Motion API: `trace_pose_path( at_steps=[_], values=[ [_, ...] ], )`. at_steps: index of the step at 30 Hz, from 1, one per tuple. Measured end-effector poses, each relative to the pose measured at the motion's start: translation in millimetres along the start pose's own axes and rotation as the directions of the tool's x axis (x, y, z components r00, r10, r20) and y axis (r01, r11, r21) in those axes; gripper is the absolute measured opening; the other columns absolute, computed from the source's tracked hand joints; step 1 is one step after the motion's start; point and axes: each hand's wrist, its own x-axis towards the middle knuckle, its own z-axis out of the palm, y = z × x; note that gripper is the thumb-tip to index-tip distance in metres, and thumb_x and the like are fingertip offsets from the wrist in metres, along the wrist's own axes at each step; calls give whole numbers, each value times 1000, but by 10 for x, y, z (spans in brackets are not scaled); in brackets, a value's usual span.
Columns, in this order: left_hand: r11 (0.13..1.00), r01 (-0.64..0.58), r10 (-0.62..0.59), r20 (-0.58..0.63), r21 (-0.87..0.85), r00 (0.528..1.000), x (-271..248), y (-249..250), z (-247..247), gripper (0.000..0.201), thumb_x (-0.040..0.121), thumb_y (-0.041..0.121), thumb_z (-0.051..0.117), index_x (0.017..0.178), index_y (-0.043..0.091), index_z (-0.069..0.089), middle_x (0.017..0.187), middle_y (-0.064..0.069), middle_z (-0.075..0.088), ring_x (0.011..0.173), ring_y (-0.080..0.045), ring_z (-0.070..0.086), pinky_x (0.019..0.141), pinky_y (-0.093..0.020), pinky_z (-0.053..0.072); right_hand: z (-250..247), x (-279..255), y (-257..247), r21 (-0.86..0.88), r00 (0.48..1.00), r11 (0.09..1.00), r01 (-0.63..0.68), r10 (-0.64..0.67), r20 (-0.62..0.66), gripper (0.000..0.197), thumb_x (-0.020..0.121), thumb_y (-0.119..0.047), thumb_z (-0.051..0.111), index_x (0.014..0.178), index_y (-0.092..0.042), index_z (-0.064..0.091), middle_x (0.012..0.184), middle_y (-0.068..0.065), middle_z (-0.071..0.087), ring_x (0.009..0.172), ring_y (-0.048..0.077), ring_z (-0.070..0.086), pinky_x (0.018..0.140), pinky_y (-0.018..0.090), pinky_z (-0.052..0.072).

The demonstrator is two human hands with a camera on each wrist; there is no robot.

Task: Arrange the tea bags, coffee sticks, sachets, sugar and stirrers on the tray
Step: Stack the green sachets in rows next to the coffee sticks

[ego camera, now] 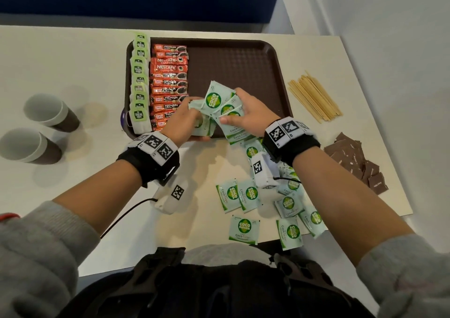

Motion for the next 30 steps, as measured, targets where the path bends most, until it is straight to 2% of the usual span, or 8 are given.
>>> trace_pose_path(
  at_steps=[3,7,11,14,16,20,27,30],
  values=[
    [952,94,-83,51,-293,995,-32,56,-70,38,90,7,31,118,24,51,111,-6,63,95,-30,64,66,-40,58,83,96,-105,14,1000,1000,-13,13,14,42,82,-27,71,111,-17,42,100,-5,64,86,8,63,72,21,51],
    [961,73,-59,61,-266,996,-19,131,-109,34,100,29,38,133,25,42,113,-6,65,90,-24,68,60,-36,60,197,210,-215,54,1000,999,0,2,-22,54,79,-29,75,118,-14,41,104,-2,64,86,9,63,72,22,52],
    [968,8,-7,6,-253,1000,61,176,-157,30,103,27,35,133,29,37,113,-2,64,89,-19,69,56,-30,58,294,359,-274,100,992,994,39,-27,-121,66,68,-29,83,119,-13,42,116,4,58,102,15,60,87,33,52],
    [958,44,-54,-25,-284,998,88,209,-211,27,103,25,33,126,35,40,99,3,67,73,-13,70,44,-27,53,342,451,-324,101,976,993,55,-32,-216,67,66,-32,84,117,-13,45,117,3,54,106,11,55,90,25,48],
    [951,48,-67,-50,-307,997,122,222,-241,29,101,24,33,126,36,41,98,1,68,73,-16,70,43,-27,52,365,502,-366,26,965,999,44,-36,-261,61,72,-40,78,116,-13,46,115,1,50,101,7,50,80,13,42],
    [948,24,-63,-114,-317,992,191,247,-330,29,100,22,32,127,31,41,87,2,68,62,-13,70,39,-23,48,401,595,-417,-132,983,990,-53,28,-184,57,84,-58,56,113,-9,47,98,2,57,83,14,57,57,18,39],
    [935,-42,-14,-152,-354,988,317,211,-459,36,100,17,32,135,26,35,102,-3,66,80,-21,71,48,-31,56,448,772,-437,74,976,995,-67,81,-202,49,91,-45,55,120,-10,39,90,-1,60,66,3,58,46,8,42],
    [931,-44,-10,-147,-361,989,394,228,-464,34,100,15,32,131,27,37,106,-3,65,82,-23,71,45,-32,56,441,867,-411,111,970,991,-71,95,-223,45,94,-40,51,121,-8,35,92,2,58,68,9,58,52,15,44]
  ],
)
